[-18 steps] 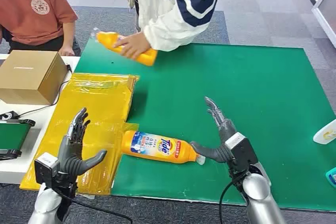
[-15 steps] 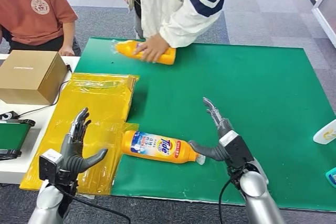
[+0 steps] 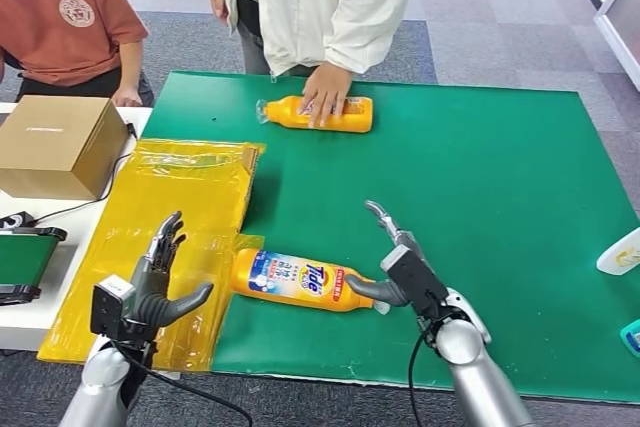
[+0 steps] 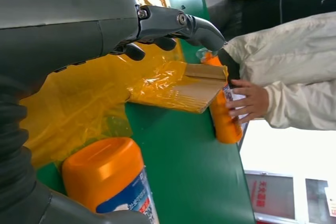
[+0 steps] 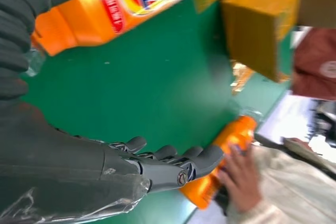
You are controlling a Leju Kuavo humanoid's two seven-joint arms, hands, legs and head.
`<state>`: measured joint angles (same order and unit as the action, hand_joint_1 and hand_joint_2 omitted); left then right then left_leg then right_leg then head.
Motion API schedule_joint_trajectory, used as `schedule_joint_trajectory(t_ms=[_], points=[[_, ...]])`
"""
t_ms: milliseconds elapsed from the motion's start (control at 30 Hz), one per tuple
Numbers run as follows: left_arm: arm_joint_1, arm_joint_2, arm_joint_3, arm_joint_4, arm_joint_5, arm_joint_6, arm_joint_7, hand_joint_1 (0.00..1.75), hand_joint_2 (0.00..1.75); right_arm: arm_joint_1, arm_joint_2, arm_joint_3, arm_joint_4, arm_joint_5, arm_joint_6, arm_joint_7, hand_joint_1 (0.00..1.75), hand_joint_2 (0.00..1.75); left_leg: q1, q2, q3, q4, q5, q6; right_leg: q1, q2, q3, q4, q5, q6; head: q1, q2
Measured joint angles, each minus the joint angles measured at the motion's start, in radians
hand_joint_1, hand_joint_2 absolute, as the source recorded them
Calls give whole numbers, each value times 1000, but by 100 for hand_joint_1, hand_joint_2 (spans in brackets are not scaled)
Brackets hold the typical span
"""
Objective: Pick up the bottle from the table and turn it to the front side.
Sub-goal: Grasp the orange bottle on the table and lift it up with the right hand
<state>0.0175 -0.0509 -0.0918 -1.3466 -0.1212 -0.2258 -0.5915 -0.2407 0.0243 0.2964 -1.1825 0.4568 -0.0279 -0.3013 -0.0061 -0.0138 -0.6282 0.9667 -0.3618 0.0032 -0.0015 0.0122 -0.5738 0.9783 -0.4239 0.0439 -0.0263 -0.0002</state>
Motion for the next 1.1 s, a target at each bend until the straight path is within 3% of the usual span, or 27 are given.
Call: schedule_joint_trajectory(t_ms=[200, 767, 933, 1100], points=[[-1, -2, 18, 13, -6, 1, 3, 0, 175, 4, 10, 61, 46, 164, -51, 83, 0, 175, 0, 0, 0, 0, 0, 0, 0, 0, 0, 0, 0, 0, 0, 0], [-11, -20, 43, 29, -52, 6, 30, 0, 175, -15, 31, 187, 125, 407, -123, 194, 0, 175, 0, 0, 0, 0, 0, 0, 0, 0, 0, 0, 0, 0, 0, 0], [-3, -35, 1, -40, -82, 16, 73, 0, 175, -67, 38, 188, 226, 468, -171, 236, 0, 175, 0, 0, 0, 0, 0, 0, 0, 0, 0, 0, 0, 0, 0, 0], [9, -36, -104, -174, -97, 22, 94, 0, 175, -128, 44, 182, 338, 557, -220, 284, 0, 175, 0, 0, 1, 0, 0, 1, 0, 0, 1, 0, 1, 0, 0, 0]])
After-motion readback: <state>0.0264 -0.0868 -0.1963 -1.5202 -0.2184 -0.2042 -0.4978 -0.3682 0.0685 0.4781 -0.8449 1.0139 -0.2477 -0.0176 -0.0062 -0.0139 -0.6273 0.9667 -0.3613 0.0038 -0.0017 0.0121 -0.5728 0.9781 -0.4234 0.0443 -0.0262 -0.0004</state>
